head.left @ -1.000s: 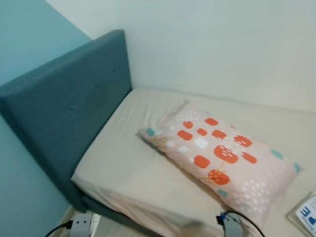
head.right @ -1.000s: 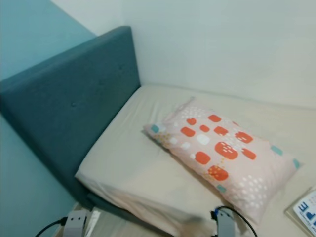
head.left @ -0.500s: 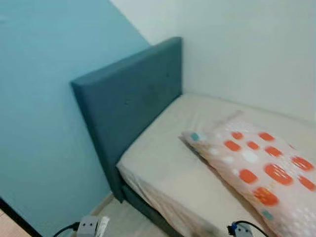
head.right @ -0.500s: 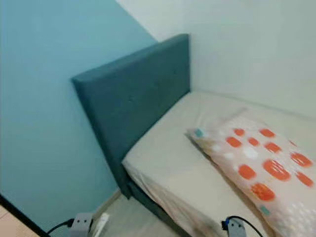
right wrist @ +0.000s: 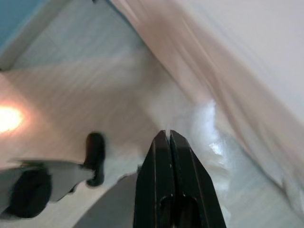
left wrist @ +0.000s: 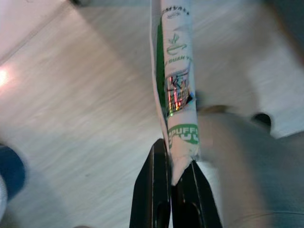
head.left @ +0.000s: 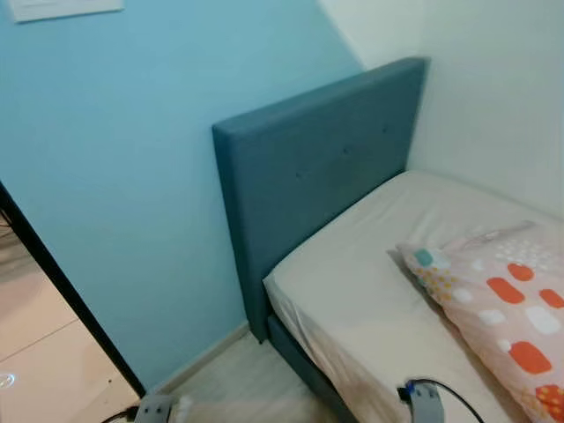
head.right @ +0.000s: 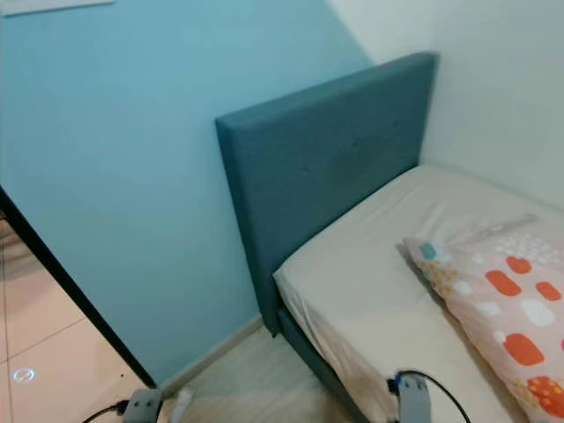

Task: Clean up the room

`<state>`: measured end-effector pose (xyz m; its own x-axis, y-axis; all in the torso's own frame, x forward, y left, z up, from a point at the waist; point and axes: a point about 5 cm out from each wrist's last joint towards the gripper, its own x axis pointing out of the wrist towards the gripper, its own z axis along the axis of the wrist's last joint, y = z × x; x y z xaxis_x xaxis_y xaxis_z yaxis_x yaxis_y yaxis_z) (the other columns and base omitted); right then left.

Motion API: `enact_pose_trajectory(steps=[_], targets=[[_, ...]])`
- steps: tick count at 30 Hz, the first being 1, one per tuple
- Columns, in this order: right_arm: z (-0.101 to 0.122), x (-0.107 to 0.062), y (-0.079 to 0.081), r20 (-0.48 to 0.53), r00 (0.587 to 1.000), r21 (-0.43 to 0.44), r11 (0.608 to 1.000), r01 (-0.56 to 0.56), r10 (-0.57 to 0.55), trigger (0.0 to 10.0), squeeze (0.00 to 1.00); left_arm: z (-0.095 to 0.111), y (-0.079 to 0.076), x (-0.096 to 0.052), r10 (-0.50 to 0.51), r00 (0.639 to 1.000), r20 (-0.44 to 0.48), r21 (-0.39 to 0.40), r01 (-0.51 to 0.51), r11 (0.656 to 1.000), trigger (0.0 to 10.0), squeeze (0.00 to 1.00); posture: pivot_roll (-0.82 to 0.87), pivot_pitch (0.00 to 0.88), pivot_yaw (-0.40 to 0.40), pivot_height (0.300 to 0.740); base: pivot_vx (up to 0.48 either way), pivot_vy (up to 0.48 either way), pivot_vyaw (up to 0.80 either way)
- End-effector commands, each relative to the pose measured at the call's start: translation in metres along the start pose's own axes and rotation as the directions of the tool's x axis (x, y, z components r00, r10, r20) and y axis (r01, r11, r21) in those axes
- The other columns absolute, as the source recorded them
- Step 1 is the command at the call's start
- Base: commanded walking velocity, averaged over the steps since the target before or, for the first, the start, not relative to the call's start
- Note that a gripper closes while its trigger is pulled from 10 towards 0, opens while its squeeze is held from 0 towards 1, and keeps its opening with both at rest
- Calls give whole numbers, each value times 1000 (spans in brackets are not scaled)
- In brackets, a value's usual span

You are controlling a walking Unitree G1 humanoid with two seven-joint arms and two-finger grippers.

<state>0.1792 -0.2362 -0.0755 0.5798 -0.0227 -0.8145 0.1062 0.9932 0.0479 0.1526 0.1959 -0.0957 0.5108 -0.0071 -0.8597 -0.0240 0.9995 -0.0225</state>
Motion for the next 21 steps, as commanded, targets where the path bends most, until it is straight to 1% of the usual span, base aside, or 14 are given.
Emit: enact_pose_trajectory(steps=[1,3,5,8,10,12,14,15,16,18,20,21], targets=[[18,5,14,56,997,-32,998,-51,53,10000,0,0,5,-1,4,1000,-4,8,-4,1000,10000,0,-25,0,21,740,0,0,725],[25,6,18,69,995,-57,996,-66,70,10000,0,-1,5,-1,2,1000,-7,7,-2,1000,10000,0,-25,0,19,740,0,0,725],[26,6,19,70,995,-70,995,-69,74,10000,0,-1,5,-1,1,1000,-9,8,-1,1000,10000,0,-25,0,18,740,0,0,725],[25,7,21,49,996,-93,993,-76,81,10000,0,-2,4,-1,-3,1000,-10,-7,3,1000,10000,0,-20,0,8,740,0,0,719],[25,7,21,49,996,-93,993,-76,81,10000,0,-2,4,-1,-3,1000,-10,-7,3,1000,10000,0,-20,0,8,740,0,0,719],[15,6,19,14,997,-91,994,-68,70,10000,0,-4,3,-1,-8,1000,-15,-13,8,1000,10000,0,-18,2,9,740,0,0,725],[13,5,18,7,998,-90,994,-66,67,10000,0,-5,3,-1,-9,1000,-16,-13,9,1000,10000,0,-18,2,9,740,0,0,725],[-1,3,15,-30,998,-82,995,-58,56,10000,0,-10,3,-2,-10,999,-40,2,10,1000,10000,0,-17,5,8,740,0,0,725],[-6,2,13,-42,998,-78,995,-55,52,10000,0,-12,3,-2,-9,999,-51,11,9,1000,10000,0,-17,5,8,740,0,0,725],[-11,1,12,-53,997,-71,996,-53,49,10000,0,-13,4,-3,-5,998,-60,19,7,1000,10000,0,-17,5,8,740,0,0,725],[-11,1,12,-54,997,-71,996,-53,49,10000,0,-13,4,-3,-5,998,-59,19,6,1000,10000,0,-16,11,5,740,0,0,725],[-20,-1,9,-75,996,-69,997,-44,39,10000,0,-14,6,-3,5,998,-61,15,-4,1000,10000,0,-23,19,10,740,0,0,725]])
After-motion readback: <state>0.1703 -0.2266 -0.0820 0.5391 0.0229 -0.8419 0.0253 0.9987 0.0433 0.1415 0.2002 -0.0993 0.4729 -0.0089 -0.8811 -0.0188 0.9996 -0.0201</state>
